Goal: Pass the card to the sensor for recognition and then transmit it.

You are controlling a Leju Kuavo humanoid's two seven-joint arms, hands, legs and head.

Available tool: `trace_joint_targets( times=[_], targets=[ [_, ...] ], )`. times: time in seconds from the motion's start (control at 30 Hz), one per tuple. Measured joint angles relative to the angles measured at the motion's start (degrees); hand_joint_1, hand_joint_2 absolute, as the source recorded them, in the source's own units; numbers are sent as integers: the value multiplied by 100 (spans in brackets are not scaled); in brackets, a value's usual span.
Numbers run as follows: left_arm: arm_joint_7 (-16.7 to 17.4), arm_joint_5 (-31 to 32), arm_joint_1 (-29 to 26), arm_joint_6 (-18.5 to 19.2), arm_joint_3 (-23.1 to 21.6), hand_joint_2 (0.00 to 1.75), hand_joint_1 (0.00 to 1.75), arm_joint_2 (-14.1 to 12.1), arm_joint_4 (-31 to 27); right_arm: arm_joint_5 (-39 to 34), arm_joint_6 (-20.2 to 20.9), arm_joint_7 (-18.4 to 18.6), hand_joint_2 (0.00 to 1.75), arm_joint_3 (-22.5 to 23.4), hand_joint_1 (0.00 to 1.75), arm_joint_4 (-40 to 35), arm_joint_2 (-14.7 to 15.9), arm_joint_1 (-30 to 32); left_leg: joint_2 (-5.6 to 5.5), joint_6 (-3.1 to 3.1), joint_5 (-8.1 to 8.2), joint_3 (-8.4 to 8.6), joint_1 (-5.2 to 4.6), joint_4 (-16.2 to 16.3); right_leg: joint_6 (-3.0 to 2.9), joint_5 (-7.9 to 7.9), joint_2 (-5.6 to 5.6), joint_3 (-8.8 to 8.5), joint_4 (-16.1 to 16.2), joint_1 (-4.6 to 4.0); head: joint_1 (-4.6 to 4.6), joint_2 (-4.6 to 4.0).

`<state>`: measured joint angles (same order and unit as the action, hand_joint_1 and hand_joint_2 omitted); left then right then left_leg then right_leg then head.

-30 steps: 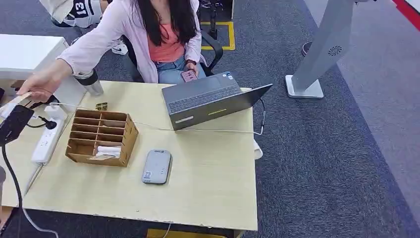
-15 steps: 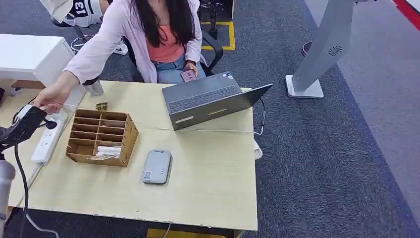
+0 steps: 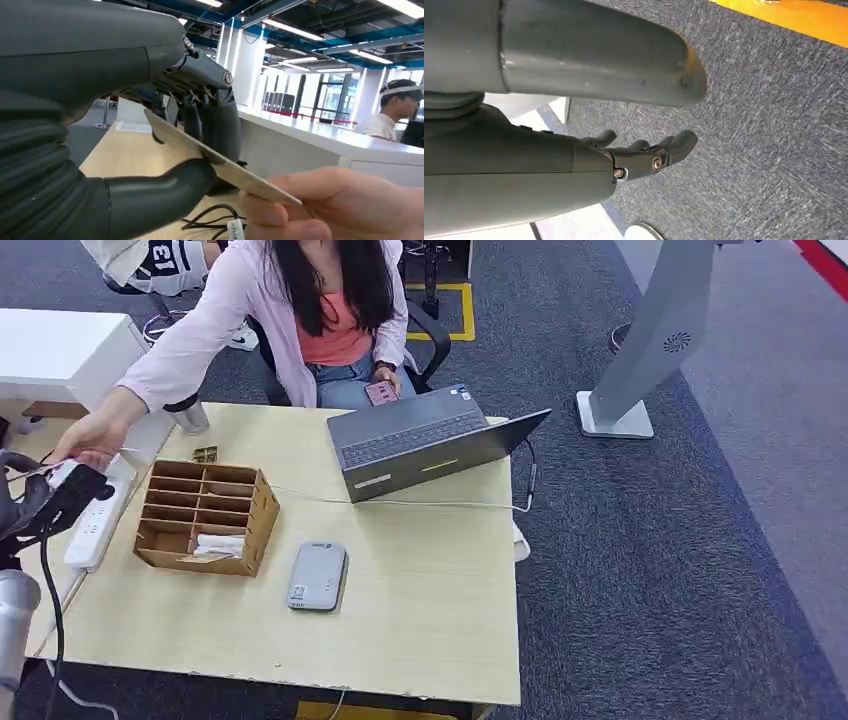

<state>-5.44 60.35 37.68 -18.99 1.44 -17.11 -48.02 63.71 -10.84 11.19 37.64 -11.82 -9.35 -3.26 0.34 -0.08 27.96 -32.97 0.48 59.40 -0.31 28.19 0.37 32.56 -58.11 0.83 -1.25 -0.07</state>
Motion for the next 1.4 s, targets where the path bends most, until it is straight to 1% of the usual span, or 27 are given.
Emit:
trace_joint_targets(
  times=[0.13, 0.23, 0.5, 0.57, 0.6, 0.7, 0.77, 0.87, 1.1, 1.17, 1.27, 1.4],
  targets=[
    [-15, -74, -66, 50, -17, 175, 175, 0, -129, 31, -33, -18, 0, 0, 0, 0, 0, 0, 0, 0, 0, 0, 0, 0, 0, 0, 0, 0, 0, 0, -2, 0],
    [-125, -146, -179, 52, -42, 175, 175, 7, -249, 33, -57, -50, 0, 2, 0, 0, 0, -1, 0, 0, 0, 1, 0, 0, 0, 0, 0, 1, 0, 0, -2, 0],
    [-319, -247, -470, 61, -245, 175, 175, 148, -712, 66, -76, -59, 0, 15, 0, 4, 0, -3, 0, 0, 0, 1, -1, 1, 0, 0, 1, 2, 1, 0, -2, 0],
    [-413, -247, -564, 52, -354, 175, 175, 267, -910, 68, -85, -57, 0, 28, 0, 9, 0, -5, -6, 0, 0, 0, -2, 2, 1, 0, -5, 2, 3, 1, -2, 0],
    [-415, -223, -616, 52, -446, 175, 175, 374, -1045, 70, -94, -55, 0, 39, 0, 9, -2, -8, -12, 1, 0, -1, -4, 3, 2, 0, -9, 0, 3, 1, -2, 0],
    [-354, -109, -758, 44, -839, 175, 175, 664, -1409, 83, -125, -42, 0, 55, 0, 11, -6, -21, -19, 1, 0, -8, -8, 3, 5, -2, -18, -2, 3, 2, -4, 0],
    [-306, -72, -828, 37, -1040, 175, 175, 778, -1562, 87, -142, -39, 0, 59, 0, 13, -11, -28, -2, 5, 2, -8, -8, 3, 6, -3, -2, 1, 3, 2, -4, 0],
    [-280, -107, -860, 37, -1165, 175, 175, 866, -1709, 96, -144, -39, 0, 66, 0, 26, -13, -23, -1, 5, 3, -7, -7, 4, 7, -4, -1, 4, 4, 6, -7, 0],
    [-284, -155, -880, 35, -1285, 175, 175, 933, -1821, 98, -144, -39, 0, 122, 0, 28, -11, -28, -3, 5, 2, -7, -3, 2, 7, -4, -3, 5, 2, 2, -4, 0],
    [-337, -170, -892, 35, -1338, 175, 175, 975, -1864, 101, -151, -20, 0, 144, 0, 28, -13, -28, -3, 5, 2, -7, -3, 3, 7, -3, -2, 7, 2, 2, -4, 0],
    [-354, -46, -924, 0, -1549, 175, 175, 1145, -1910, 114, -155, 2, 0, 155, 0, 28, -13, -30, -13, 5, 2, -10, -5, 3, 8, -3, -11, 5, 3, 2, -4, 0],
    [-201, 64, -1061, -92, -1972, 175, 175, 1425, -1932, 133, -162, 50, 0, 166, 0, 28, -13, -40, -11, 8, 5, -14, -15, 3, 11, -2, -12, 4, 5, 7, -11, 0]
  ],
)
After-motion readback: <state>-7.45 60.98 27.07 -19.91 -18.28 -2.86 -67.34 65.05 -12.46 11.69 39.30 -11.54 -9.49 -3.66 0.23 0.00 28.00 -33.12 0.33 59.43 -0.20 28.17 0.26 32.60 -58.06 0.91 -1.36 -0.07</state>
